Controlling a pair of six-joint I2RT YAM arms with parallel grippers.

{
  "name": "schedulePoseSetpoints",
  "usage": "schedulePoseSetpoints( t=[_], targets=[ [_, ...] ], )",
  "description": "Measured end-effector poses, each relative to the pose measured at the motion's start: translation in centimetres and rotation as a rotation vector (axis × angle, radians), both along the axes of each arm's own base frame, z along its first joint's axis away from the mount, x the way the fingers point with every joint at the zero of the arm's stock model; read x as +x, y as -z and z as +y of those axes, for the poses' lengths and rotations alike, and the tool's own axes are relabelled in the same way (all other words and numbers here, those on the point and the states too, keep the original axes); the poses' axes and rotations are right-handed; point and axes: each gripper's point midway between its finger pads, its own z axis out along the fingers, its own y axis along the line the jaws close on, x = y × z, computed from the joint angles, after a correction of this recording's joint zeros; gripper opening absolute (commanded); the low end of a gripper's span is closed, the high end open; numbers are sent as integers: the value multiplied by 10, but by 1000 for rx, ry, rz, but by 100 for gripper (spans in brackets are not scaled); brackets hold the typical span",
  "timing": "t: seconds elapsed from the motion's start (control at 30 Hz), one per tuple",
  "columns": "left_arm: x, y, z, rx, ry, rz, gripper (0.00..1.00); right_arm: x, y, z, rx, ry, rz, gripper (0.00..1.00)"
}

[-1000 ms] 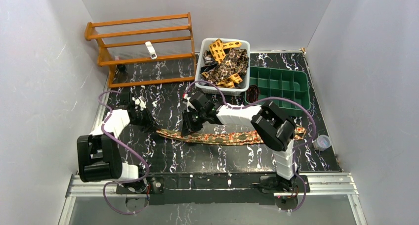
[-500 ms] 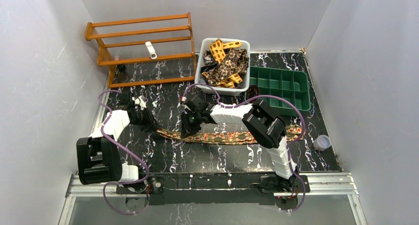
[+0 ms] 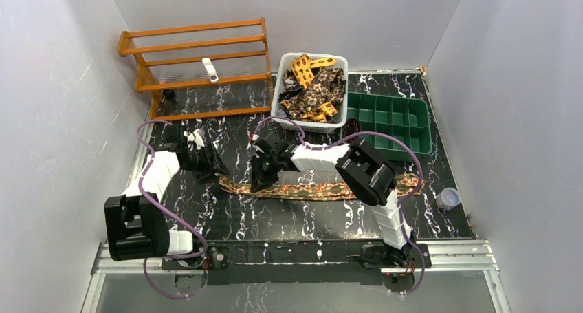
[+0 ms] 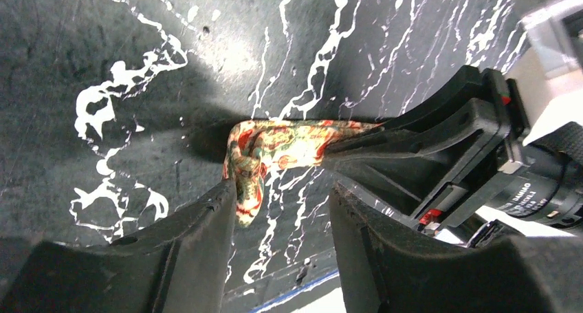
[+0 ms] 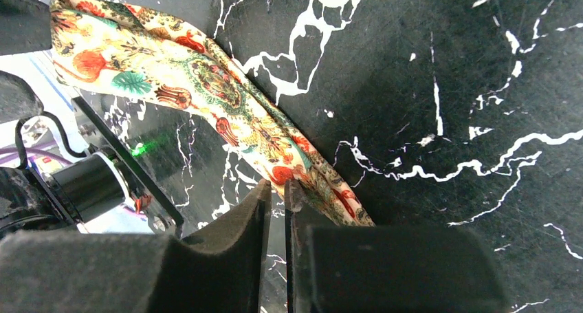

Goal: Roll the ties
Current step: Roll the tie at the center of the board.

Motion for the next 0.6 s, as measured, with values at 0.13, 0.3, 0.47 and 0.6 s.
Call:
schedulePoseSetpoints(
  t=[0.13,0.3,0.47,0.6],
  targets=[
    [-12,4,6,52,25,75,51,0,0,2,0,-2,5,22],
    [-25,10,18,145,46,142,49,1,0,3,-4,-1,11,22],
    [-32,15,20,203,81,179,48,1,0,3,-7,-1,13,22],
    [-31,22,16,237,128,217,48,1,0,3,-8,-1,15,22]
  ],
)
